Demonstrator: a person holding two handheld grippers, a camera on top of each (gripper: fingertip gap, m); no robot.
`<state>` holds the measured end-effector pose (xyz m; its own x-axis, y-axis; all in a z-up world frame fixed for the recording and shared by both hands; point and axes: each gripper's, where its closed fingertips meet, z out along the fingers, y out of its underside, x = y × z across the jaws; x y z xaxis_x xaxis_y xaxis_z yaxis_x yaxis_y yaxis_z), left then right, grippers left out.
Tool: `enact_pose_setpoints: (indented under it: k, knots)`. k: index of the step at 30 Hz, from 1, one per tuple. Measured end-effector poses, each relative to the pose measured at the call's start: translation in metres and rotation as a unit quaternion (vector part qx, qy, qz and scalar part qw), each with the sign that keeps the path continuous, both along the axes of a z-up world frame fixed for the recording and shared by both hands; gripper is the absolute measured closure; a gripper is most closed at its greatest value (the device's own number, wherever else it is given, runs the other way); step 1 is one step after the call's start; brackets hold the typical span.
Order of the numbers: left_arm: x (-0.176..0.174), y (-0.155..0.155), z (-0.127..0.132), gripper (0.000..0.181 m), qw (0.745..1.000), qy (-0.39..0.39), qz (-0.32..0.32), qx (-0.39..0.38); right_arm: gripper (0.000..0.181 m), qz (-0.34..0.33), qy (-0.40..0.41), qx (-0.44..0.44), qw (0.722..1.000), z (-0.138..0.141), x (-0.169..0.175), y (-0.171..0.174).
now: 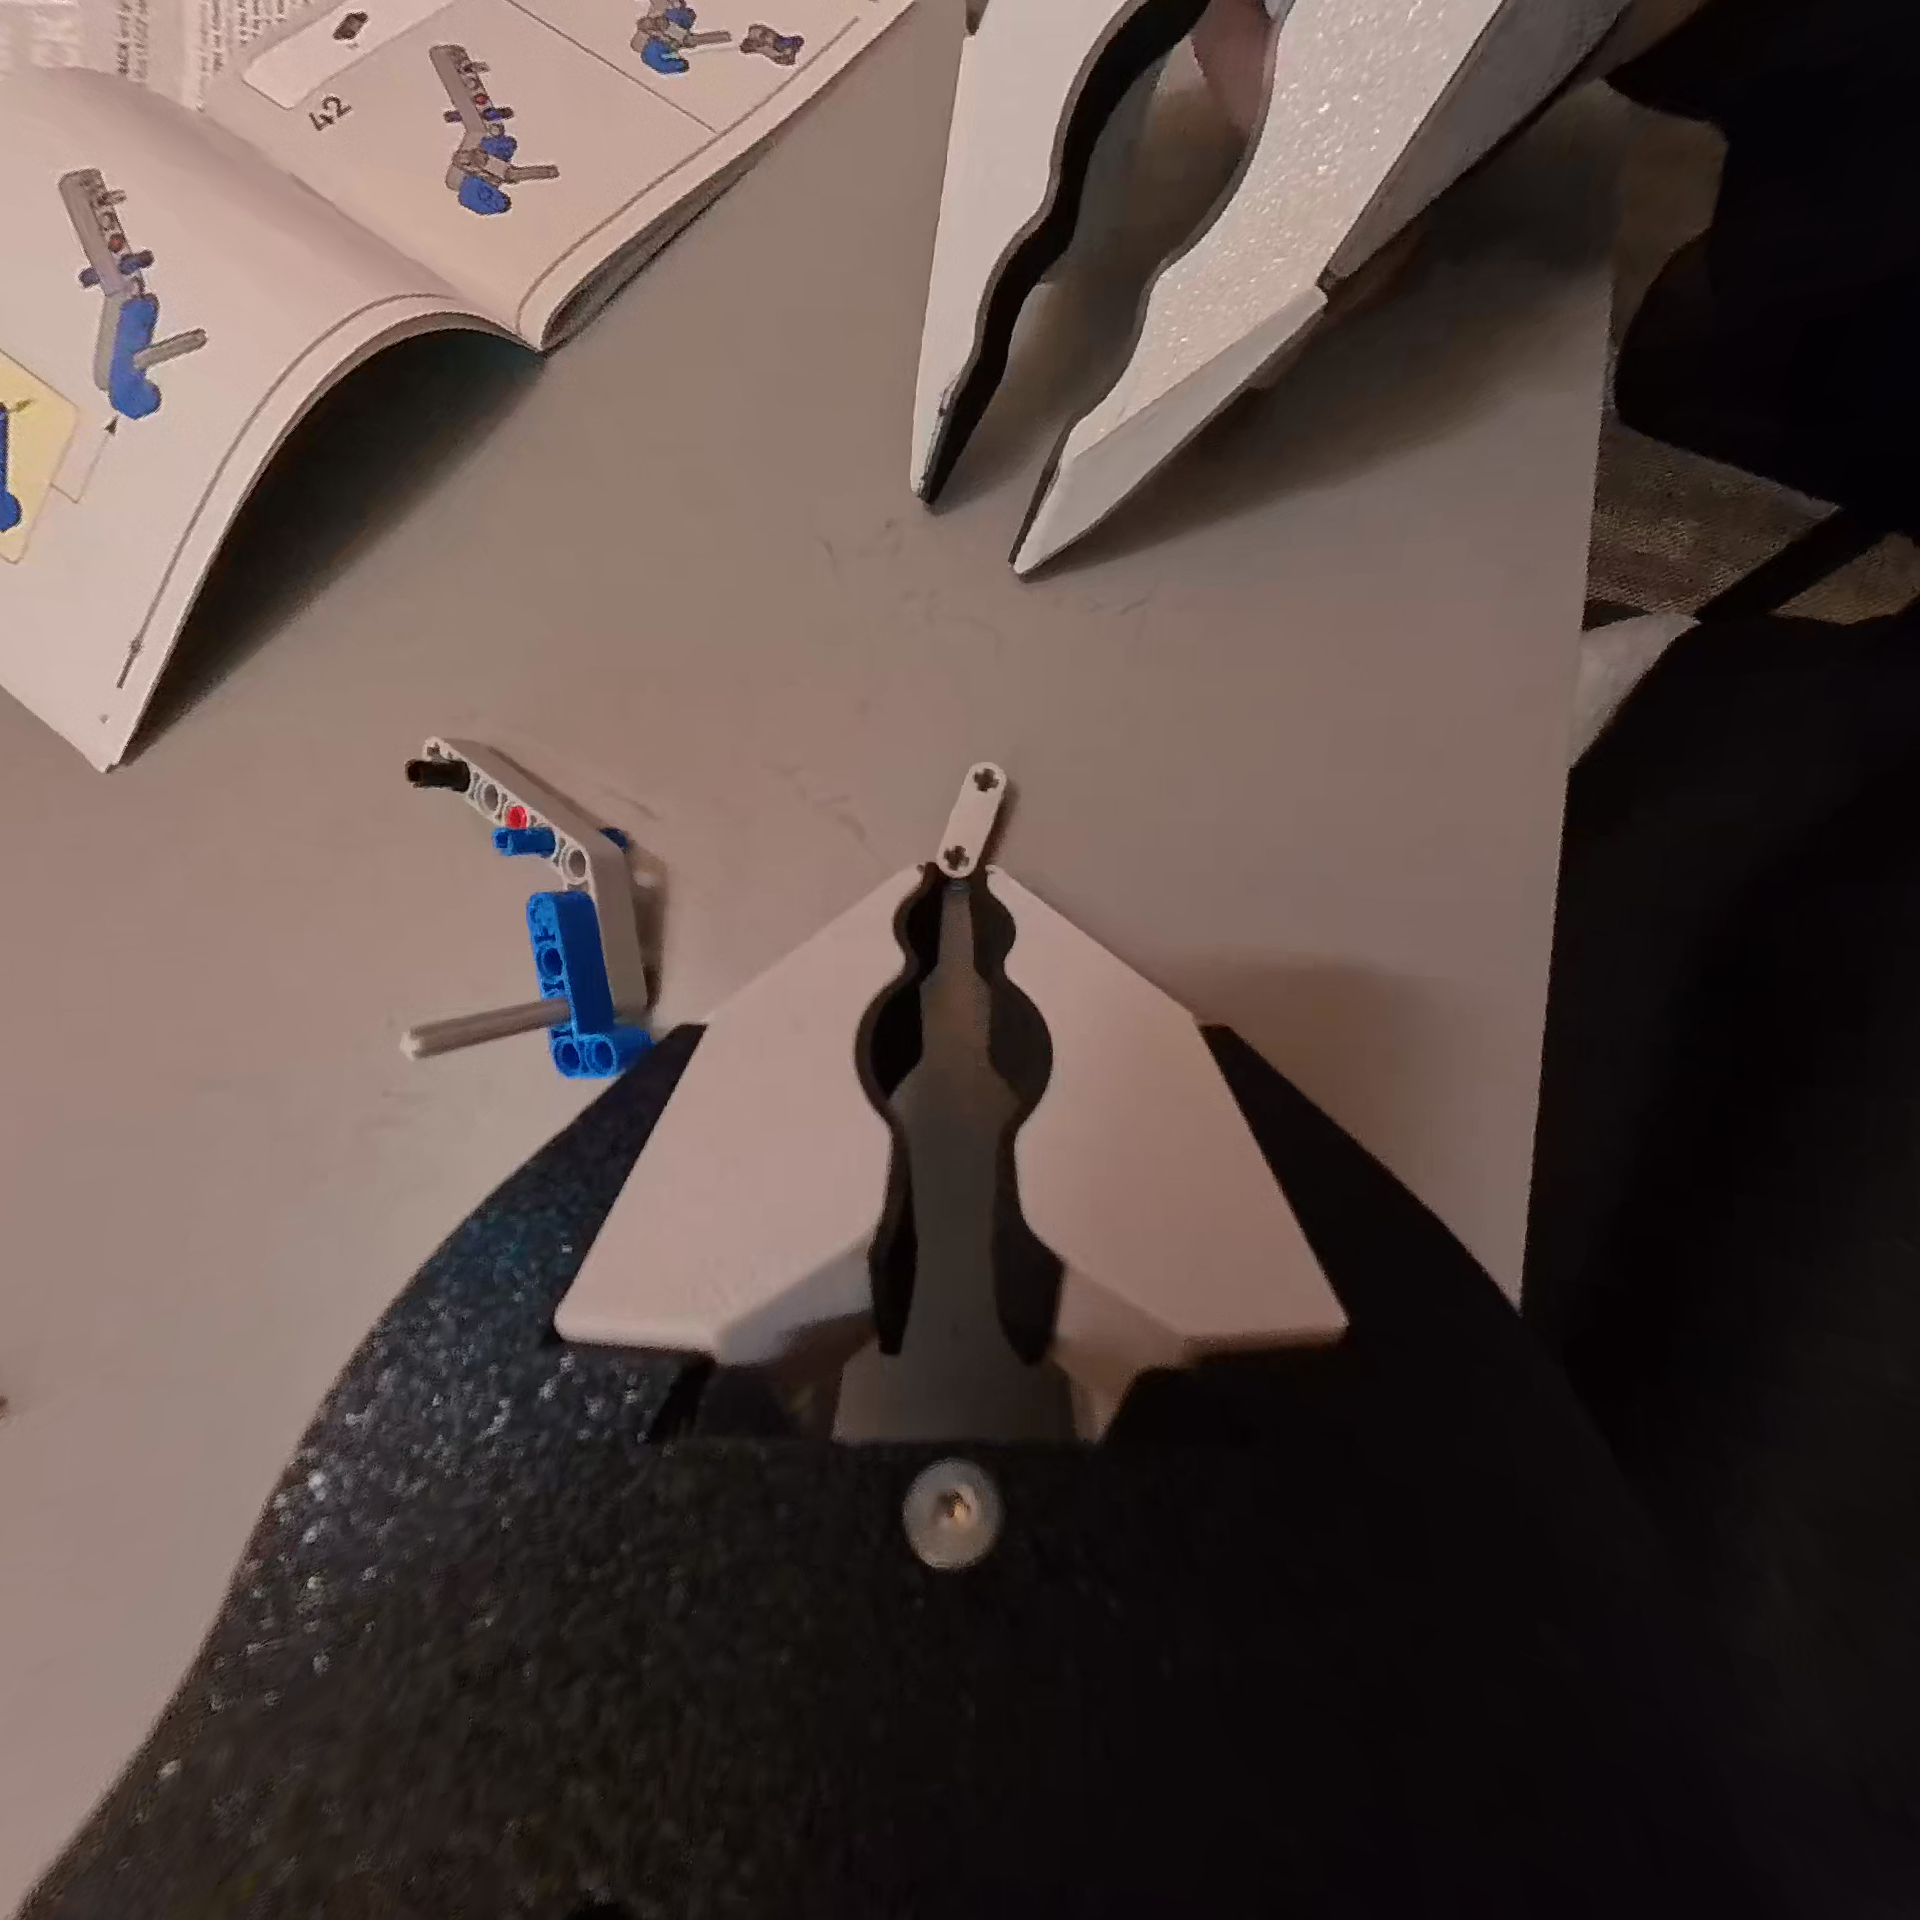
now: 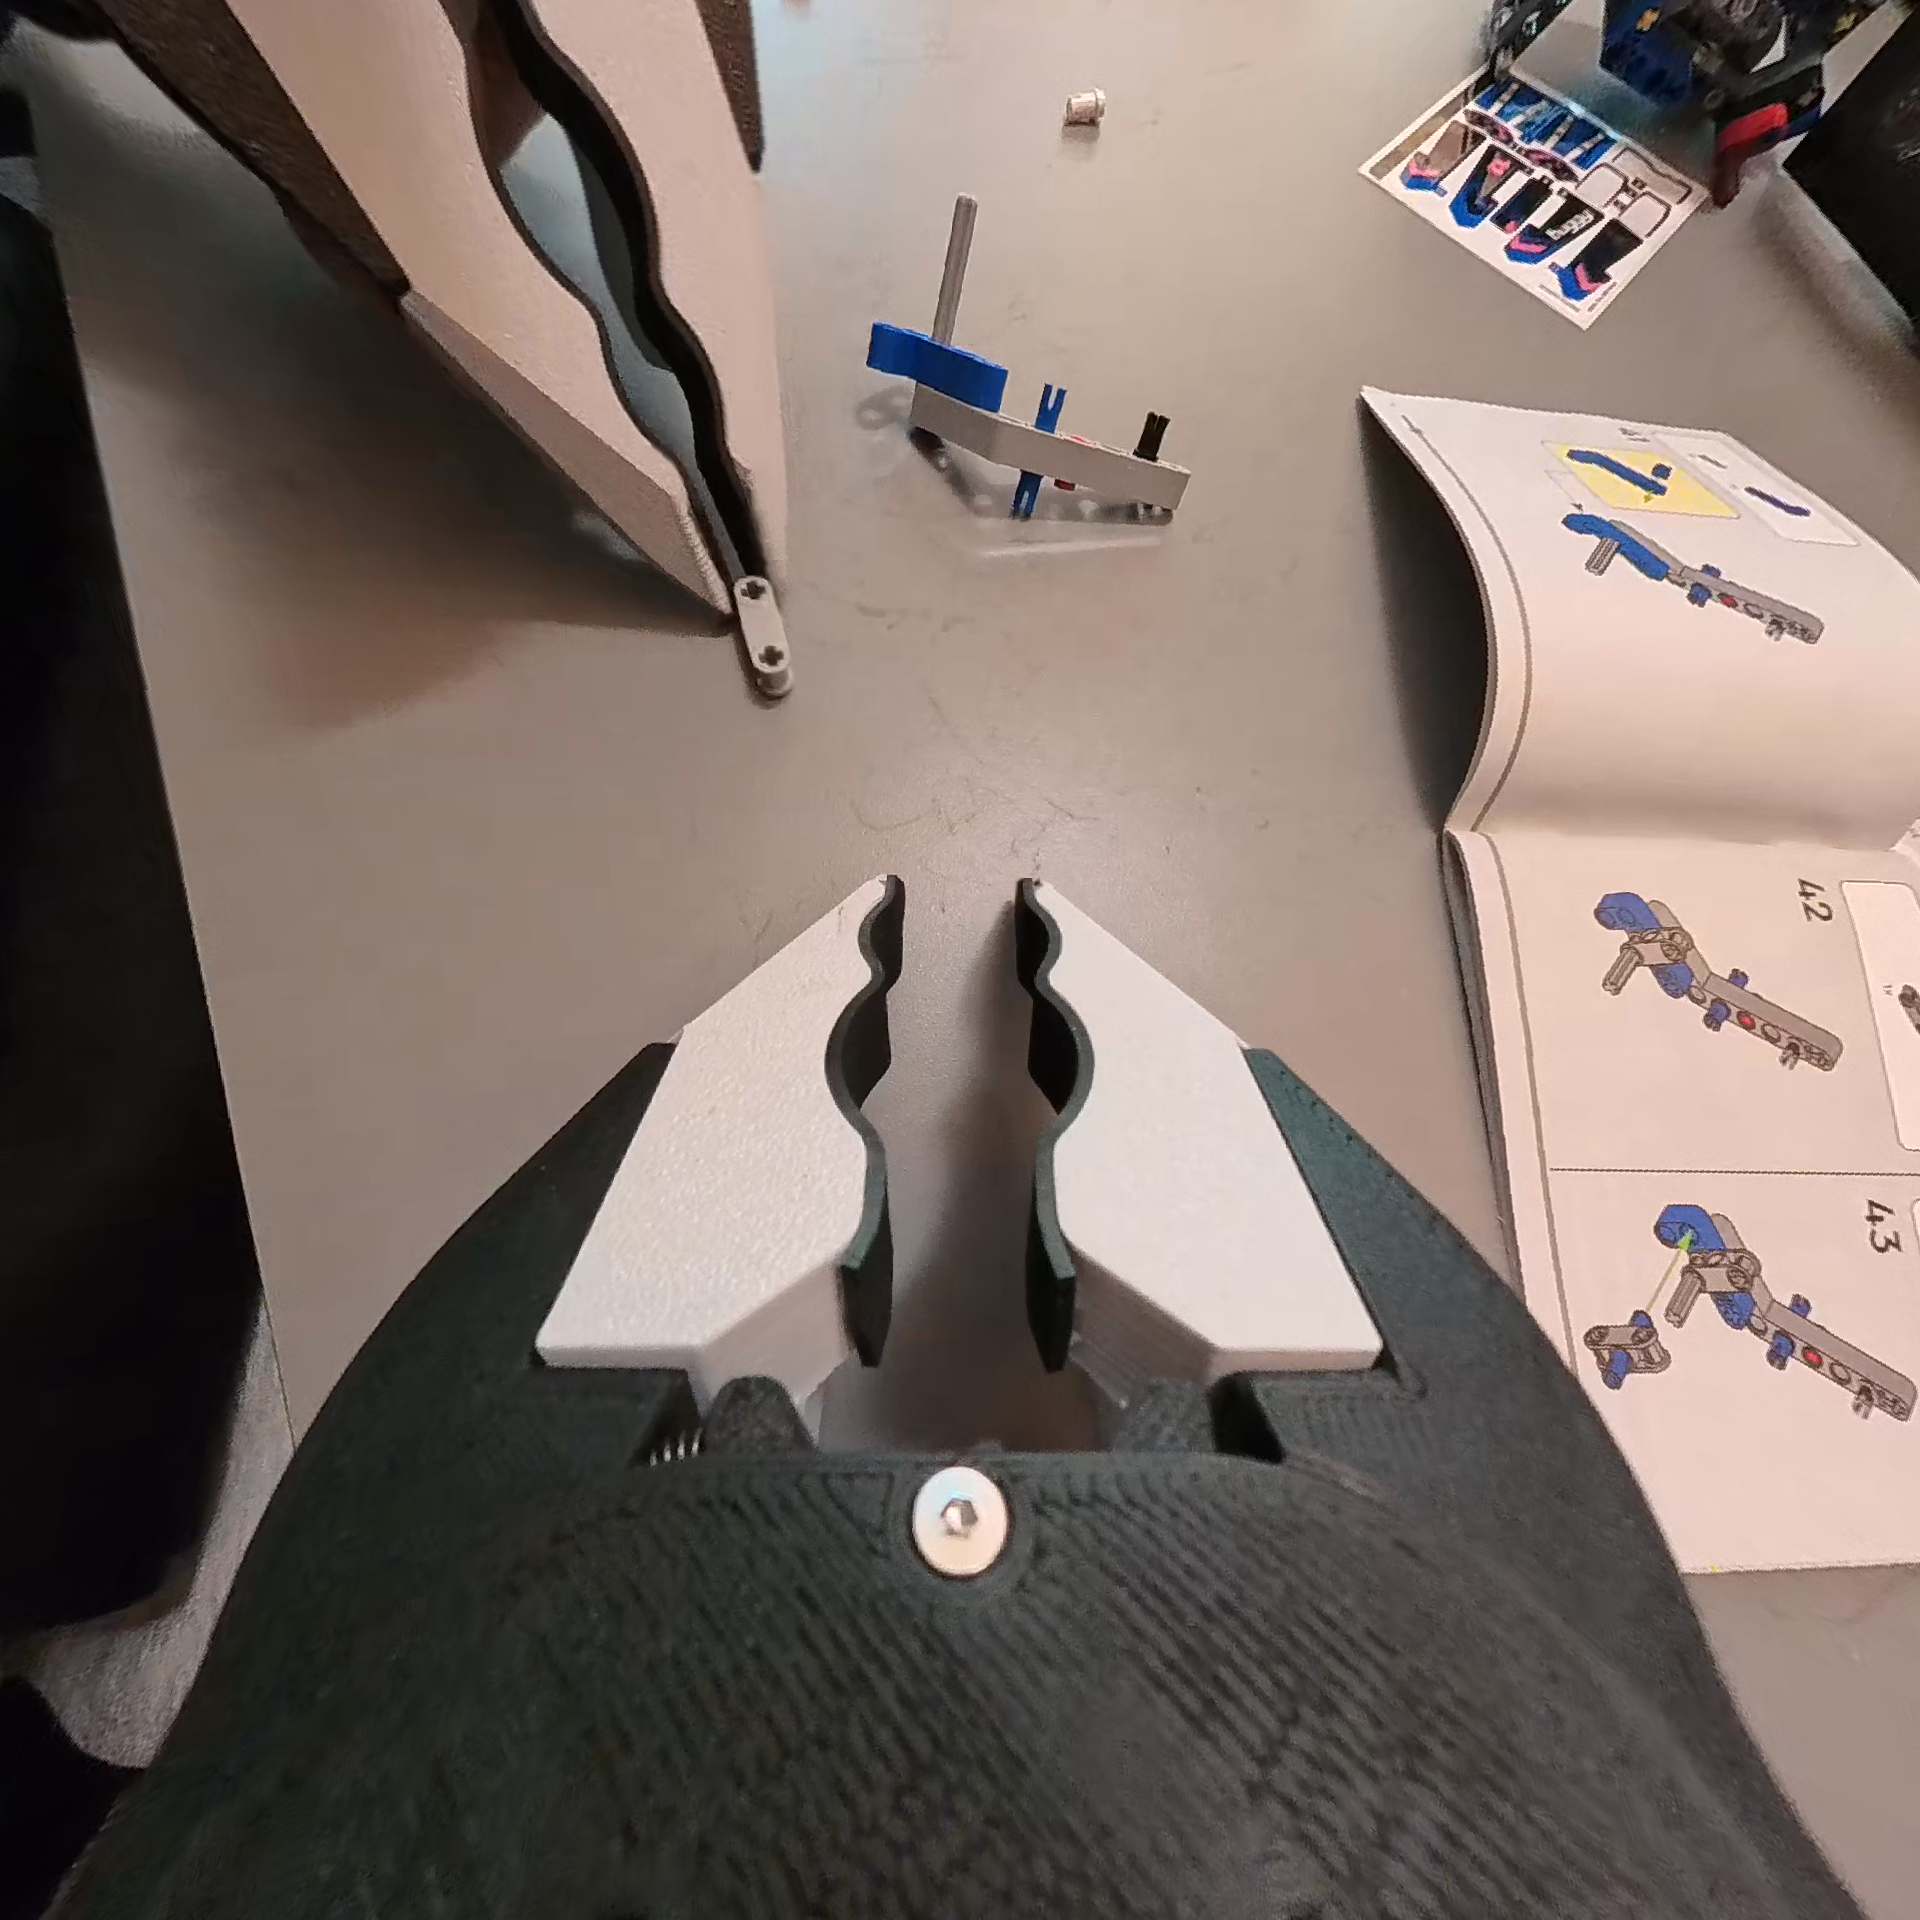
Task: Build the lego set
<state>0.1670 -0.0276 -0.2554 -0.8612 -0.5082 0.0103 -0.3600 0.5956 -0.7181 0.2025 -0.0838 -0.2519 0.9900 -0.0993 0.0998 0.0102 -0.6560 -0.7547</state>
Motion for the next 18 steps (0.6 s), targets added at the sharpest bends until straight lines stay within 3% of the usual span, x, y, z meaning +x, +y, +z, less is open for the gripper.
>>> enact_pose_setpoints:
  k: [1, 8, 14, 18]
  knots:
    - [0.000, 0.001, 0.000, 0.180, 1.000, -0.006, 0.001, -0.001, 0.160, -0.002, 0.000, 0.000, 1.000, 0.000, 0.001, 0.000]
    - [0.015, 0.021, 0.021, 0.181, 0.995, -0.053, 0.064, -0.058, 0.158, -0.065, 0.036, 0.007, 0.997, 0.001, 0.003, -0.002]
    - [0.019, 0.030, 0.053, 0.181, 0.974, -0.050, 0.106, -0.195, 0.165, -0.065, 0.083, 0.175, 0.979, 0.055, -0.018, 0.042]
    - [0.018, 0.035, 0.054, 0.181, 0.971, -0.043, 0.116, -0.206, 0.160, -0.092, 0.111, 0.143, 0.979, 0.042, -0.020, 0.050]
